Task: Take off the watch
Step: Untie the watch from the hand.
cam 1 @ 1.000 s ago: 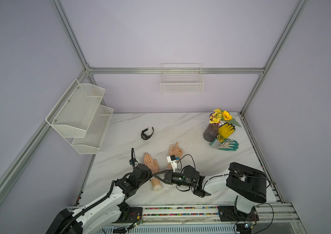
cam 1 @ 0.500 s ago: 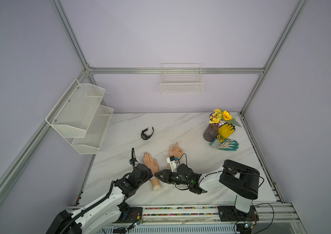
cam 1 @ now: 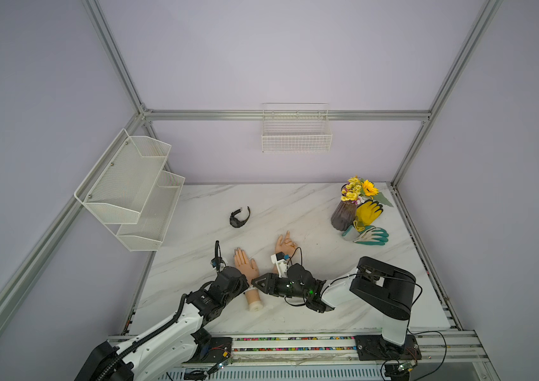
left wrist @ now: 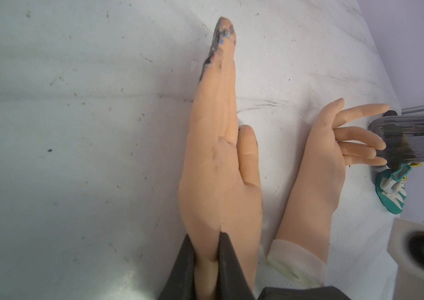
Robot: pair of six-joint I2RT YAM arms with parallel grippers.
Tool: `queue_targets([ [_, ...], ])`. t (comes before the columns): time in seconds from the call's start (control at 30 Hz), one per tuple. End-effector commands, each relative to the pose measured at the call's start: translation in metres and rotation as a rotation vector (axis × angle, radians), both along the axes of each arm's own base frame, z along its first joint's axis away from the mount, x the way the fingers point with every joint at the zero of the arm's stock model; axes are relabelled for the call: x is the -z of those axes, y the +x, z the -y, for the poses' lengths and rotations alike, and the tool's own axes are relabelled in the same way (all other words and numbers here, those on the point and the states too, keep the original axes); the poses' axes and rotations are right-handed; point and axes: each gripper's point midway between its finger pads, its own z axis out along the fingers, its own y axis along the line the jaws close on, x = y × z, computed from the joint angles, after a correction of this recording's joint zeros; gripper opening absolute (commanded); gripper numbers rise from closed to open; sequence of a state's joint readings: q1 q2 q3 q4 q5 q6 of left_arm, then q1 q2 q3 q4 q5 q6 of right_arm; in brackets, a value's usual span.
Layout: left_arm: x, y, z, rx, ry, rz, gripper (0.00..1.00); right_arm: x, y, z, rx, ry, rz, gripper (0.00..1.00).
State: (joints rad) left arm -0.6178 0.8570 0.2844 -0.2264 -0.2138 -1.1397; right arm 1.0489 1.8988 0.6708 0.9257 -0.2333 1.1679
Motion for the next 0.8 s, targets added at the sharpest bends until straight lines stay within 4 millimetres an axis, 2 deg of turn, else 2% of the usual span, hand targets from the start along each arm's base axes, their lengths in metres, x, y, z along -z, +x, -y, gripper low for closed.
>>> queue_targets([
  [0.0,0.009,-0.007,-0.011,0.004,0.083,-0.034,0.00,-0.001,-0.005,-0.005,-0.038,0.028,0.006,0.50],
  [0.27,0.011,-0.008,-0.016,-0.018,0.100,-0.038,0.00,-0.007,-0.017,-0.017,-0.084,0.063,0.003,0.50],
  [0.53,0.014,-0.009,-0.018,-0.026,0.106,-0.046,0.00,-0.016,-0.029,-0.013,-0.101,0.124,-0.027,0.50],
  [0.77,0.012,-0.008,-0.017,-0.025,0.101,-0.040,0.00,-0.016,-0.037,-0.014,-0.133,0.180,-0.066,0.50],
])
